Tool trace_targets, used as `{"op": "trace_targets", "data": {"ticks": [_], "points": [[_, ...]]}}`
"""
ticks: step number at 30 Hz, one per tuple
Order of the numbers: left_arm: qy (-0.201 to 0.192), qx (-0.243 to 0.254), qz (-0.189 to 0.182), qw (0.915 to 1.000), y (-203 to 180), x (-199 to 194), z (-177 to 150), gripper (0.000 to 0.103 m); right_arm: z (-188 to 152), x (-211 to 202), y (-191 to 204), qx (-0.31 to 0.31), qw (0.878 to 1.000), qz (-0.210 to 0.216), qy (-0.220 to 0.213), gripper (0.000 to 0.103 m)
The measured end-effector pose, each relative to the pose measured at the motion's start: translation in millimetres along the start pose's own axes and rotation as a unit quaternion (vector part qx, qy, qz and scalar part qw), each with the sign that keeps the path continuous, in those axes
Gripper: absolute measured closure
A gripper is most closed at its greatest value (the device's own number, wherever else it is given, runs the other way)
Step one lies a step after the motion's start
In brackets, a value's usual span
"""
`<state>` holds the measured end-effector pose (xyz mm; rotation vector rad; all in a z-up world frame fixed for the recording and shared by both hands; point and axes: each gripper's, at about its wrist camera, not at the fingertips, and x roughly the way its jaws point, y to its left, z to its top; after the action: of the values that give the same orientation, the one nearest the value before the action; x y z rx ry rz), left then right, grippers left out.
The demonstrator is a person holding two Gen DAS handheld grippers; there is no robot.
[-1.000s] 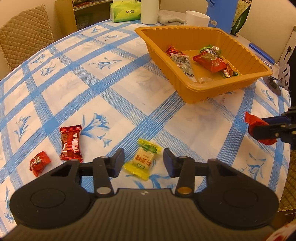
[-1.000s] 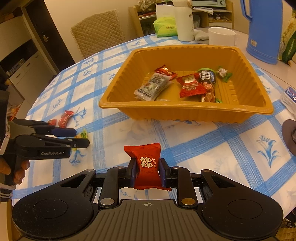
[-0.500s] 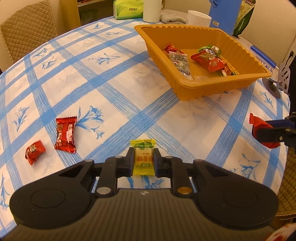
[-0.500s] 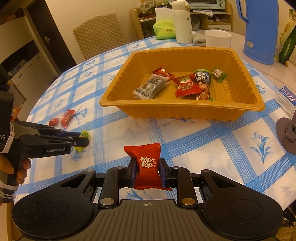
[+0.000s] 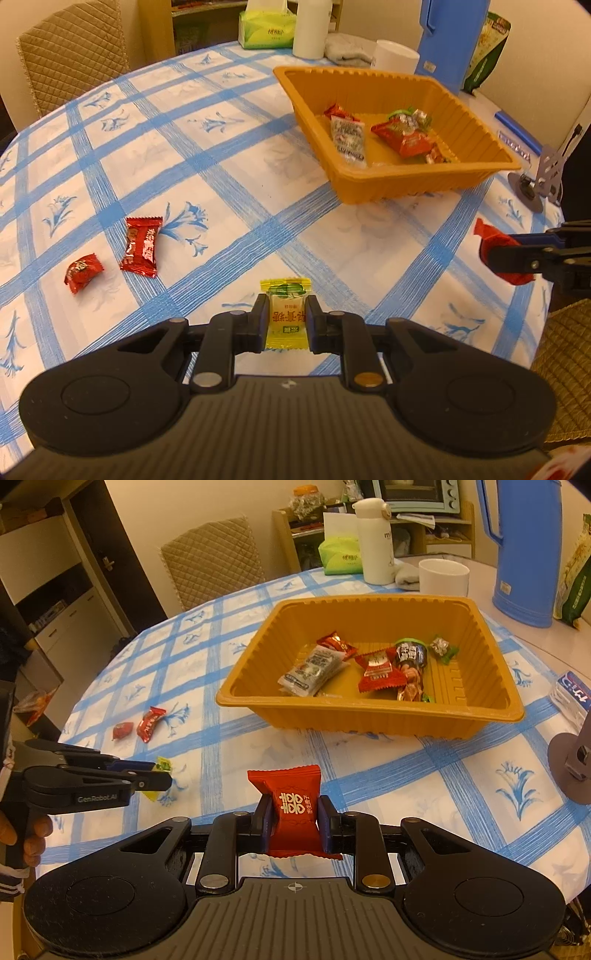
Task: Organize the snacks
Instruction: 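Carry the red candy and yellow-green candy over the orange tray with both grippers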
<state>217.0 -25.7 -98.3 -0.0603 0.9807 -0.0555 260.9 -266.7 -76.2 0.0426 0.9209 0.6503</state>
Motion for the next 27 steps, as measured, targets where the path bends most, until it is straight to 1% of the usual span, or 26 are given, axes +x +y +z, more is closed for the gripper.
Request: {"op": "trace_targets", "data": {"ticks": [7, 13, 19, 27], "points": [[-0.029, -0.008, -0.01, 0.9995, -15, -25, 10, 0.085, 6, -9, -3, -0.007, 1.0, 0.009, -0.012, 0.077], [-0.053, 0.0, -0.018, 0.9984, -37, -35, 26, 0.085, 13, -18, -12, -0.01, 1.0, 0.015, -0.024, 0.077], [-0.067, 0.008, -0.024, 0.9974, -58, -31, 47, 0.085, 22, -27, -30, -0.007, 0.999, 0.01, -0.039, 0.077], [-0.077, 0.018, -0.028, 0.9965, -87, -15, 77, 0.085, 44, -38, -64, 0.002, 0.998, -0.01, -0.064, 0.077]]}}
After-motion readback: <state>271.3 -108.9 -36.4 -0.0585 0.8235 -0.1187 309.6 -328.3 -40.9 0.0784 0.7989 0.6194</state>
